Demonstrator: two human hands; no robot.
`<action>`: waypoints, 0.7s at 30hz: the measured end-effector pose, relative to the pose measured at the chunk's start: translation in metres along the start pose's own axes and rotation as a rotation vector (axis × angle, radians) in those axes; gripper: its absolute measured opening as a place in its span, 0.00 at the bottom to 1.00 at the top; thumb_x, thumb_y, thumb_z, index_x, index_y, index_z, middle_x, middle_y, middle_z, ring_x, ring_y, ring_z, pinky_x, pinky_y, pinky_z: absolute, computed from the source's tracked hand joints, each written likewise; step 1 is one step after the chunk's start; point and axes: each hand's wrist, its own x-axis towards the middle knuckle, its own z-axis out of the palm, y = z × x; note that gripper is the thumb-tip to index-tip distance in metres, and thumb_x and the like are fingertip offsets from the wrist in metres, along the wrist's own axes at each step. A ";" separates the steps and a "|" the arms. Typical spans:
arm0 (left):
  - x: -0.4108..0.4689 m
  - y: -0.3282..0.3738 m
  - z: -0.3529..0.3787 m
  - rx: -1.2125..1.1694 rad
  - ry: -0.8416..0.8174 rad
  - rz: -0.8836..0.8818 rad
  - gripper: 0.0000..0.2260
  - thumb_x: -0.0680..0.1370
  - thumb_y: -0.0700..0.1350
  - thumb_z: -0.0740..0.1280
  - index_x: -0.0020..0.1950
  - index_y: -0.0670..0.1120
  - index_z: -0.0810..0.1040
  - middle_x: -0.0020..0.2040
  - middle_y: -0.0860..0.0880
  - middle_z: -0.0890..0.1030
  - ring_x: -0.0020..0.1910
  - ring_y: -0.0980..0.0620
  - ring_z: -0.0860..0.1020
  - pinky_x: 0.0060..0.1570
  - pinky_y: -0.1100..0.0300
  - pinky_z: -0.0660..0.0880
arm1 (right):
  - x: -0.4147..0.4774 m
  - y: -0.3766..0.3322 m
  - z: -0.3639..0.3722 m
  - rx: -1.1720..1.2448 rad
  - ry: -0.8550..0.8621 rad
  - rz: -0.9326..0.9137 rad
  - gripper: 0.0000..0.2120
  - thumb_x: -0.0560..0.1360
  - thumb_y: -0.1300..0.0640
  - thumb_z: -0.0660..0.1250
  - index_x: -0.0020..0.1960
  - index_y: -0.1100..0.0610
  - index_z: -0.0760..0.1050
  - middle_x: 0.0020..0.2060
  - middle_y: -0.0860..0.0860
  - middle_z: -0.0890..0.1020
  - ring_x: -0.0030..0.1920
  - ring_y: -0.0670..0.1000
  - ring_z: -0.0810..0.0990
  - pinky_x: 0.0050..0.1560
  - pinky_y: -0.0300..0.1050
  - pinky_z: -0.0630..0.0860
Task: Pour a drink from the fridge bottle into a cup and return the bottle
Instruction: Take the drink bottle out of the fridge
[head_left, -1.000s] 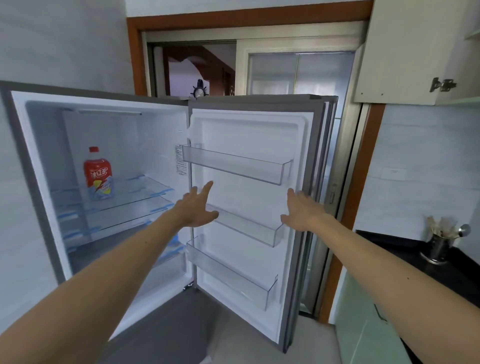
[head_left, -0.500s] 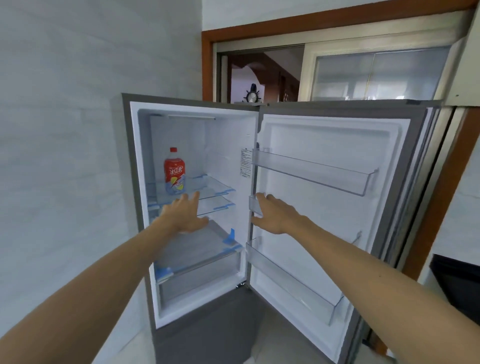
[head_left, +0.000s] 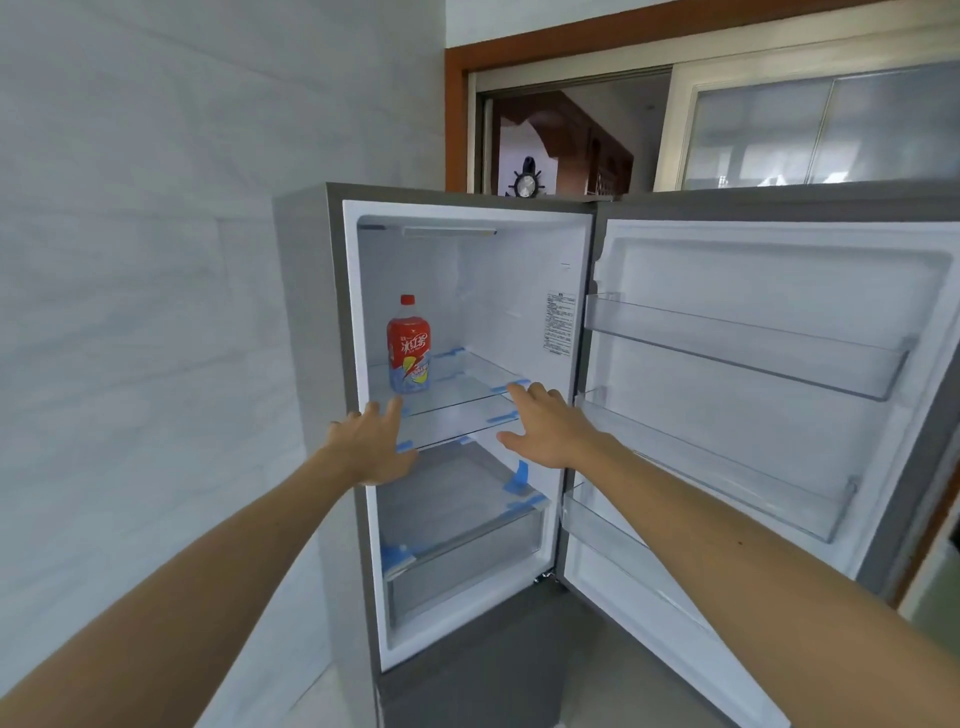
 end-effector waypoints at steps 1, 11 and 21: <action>0.003 -0.003 0.001 0.002 -0.003 0.004 0.35 0.78 0.62 0.62 0.78 0.48 0.53 0.72 0.41 0.68 0.68 0.38 0.72 0.64 0.40 0.73 | 0.004 -0.002 0.002 0.000 -0.001 0.005 0.32 0.80 0.43 0.62 0.77 0.56 0.55 0.72 0.59 0.65 0.70 0.62 0.66 0.65 0.60 0.69; 0.047 -0.015 0.017 0.040 0.015 0.034 0.35 0.77 0.64 0.62 0.77 0.49 0.54 0.70 0.40 0.69 0.66 0.38 0.73 0.63 0.41 0.73 | 0.055 0.007 0.014 0.004 0.007 0.025 0.34 0.80 0.43 0.62 0.78 0.55 0.52 0.71 0.60 0.63 0.69 0.62 0.66 0.62 0.61 0.71; 0.126 0.000 0.022 -0.087 0.038 0.006 0.36 0.78 0.61 0.64 0.78 0.48 0.51 0.73 0.41 0.67 0.67 0.38 0.73 0.64 0.40 0.74 | 0.147 0.039 0.024 0.040 0.005 -0.053 0.36 0.79 0.43 0.62 0.80 0.53 0.48 0.71 0.59 0.62 0.69 0.61 0.66 0.63 0.59 0.71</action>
